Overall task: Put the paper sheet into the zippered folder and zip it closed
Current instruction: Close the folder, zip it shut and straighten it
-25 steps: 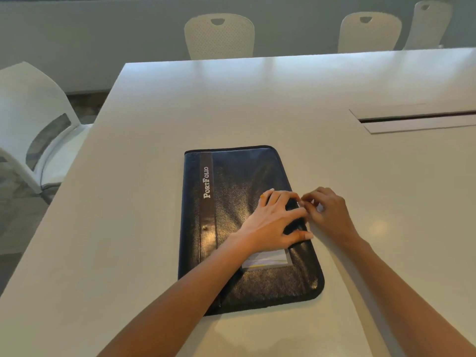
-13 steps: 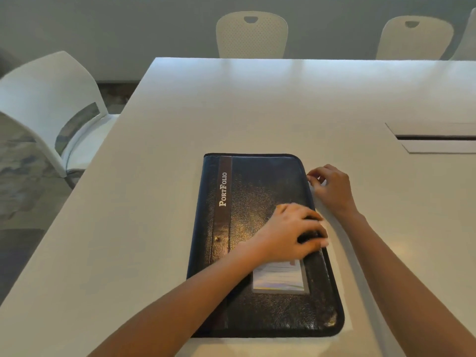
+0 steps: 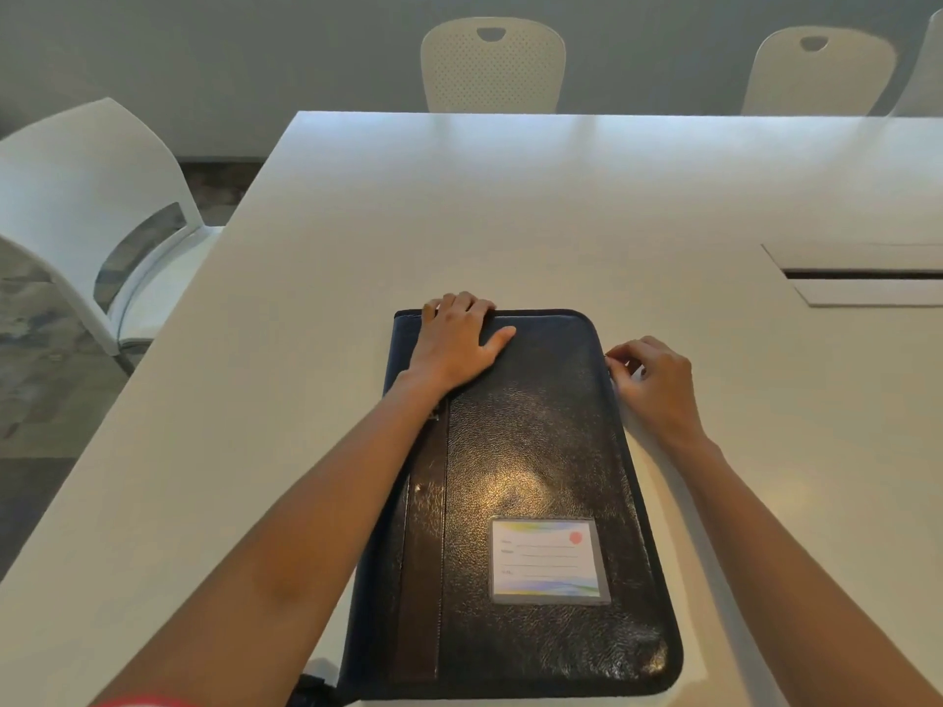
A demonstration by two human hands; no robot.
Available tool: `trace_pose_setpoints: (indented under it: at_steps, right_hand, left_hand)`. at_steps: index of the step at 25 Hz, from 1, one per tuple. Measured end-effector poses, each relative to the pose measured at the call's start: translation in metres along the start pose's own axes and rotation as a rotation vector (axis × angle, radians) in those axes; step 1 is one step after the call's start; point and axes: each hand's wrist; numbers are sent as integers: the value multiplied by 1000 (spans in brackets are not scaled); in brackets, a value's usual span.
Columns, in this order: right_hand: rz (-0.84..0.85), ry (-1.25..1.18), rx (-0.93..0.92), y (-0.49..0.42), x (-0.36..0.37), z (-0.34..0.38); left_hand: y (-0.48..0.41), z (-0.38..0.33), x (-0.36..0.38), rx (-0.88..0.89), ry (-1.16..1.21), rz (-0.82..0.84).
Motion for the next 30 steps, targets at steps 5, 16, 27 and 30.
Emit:
trace_pose_setpoints:
  at_steps: [5,16,27,30]
  right_hand:
    - [-59,29,9,-3,4,-2]
    - [373,-17,120,-100,2,16]
    - [629,81,497,-147,7,65]
    - [542,219,464,-145,17,84]
  left_hand:
    - [1,4,5,47,80,-67]
    - [4,3,5,74,7,-53]
    - [42,2,-6,-362,-118,160]
    - [49,4,-7,-361,-83,211]
Point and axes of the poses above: each hand's wrist, its own y-axis away from the middle knuckle, its own x-axis out of the palm, z = x × y
